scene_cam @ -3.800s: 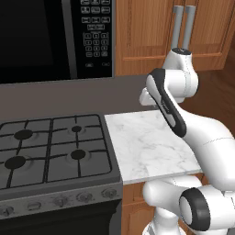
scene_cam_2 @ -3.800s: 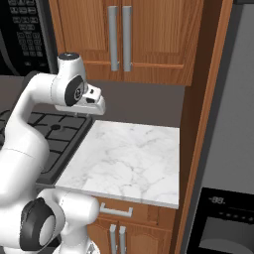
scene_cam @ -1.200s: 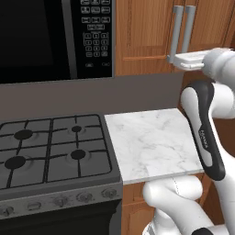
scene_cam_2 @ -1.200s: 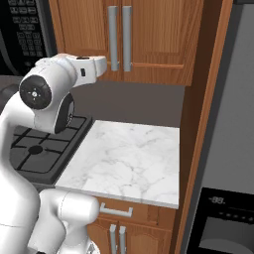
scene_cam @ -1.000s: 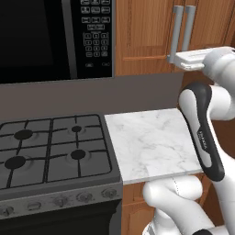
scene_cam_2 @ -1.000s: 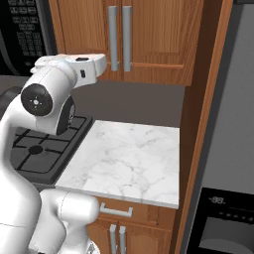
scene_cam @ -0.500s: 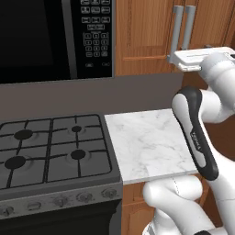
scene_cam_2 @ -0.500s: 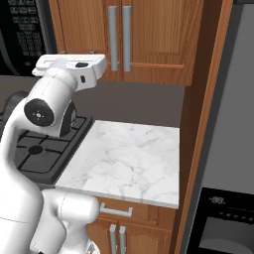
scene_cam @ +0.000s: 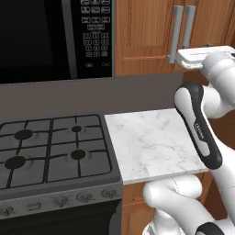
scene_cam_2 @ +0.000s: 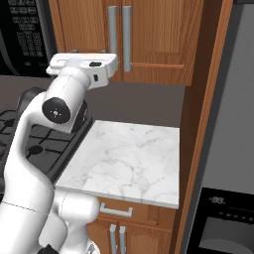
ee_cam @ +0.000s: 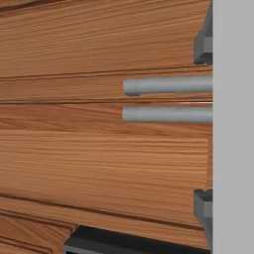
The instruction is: Get the candle and the liquor from the cabinet and move them to the dining counter.
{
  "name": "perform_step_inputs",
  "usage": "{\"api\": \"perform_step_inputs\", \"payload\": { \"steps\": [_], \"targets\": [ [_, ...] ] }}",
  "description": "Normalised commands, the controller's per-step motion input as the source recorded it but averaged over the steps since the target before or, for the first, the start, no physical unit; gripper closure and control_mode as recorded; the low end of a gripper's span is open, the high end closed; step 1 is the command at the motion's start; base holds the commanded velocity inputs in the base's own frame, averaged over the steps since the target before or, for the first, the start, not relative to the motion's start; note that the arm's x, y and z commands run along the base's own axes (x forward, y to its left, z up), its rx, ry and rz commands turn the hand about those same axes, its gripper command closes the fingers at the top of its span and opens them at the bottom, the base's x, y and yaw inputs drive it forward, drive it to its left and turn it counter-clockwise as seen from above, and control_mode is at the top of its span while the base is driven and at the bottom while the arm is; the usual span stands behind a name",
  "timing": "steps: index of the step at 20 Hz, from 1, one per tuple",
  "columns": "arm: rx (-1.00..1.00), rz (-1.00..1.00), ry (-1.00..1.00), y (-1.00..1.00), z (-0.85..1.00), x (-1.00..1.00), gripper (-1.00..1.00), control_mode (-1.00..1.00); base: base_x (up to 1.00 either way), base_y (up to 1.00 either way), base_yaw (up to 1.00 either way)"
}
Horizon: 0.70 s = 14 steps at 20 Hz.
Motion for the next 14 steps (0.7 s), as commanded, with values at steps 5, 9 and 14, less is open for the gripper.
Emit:
{"api": "perform_step_inputs", "payload": {
  "steps": [5, 9, 14],
  "targets": [
    [0.0, 0.0, 0.0, -0.04, -0.03, 0.49, -1.0, -1.0, 0.0, 0.0, 0.0],
    [0.0, 0.0, 0.0, 0.0, -0.05, 0.42, -1.0, -1.0, 0.0, 0.0, 0.0],
    [0.0, 0.0, 0.0, 0.0, -0.09, 0.49, -1.0, -1.0, 0.0, 0.0, 0.0]
  ]
}}
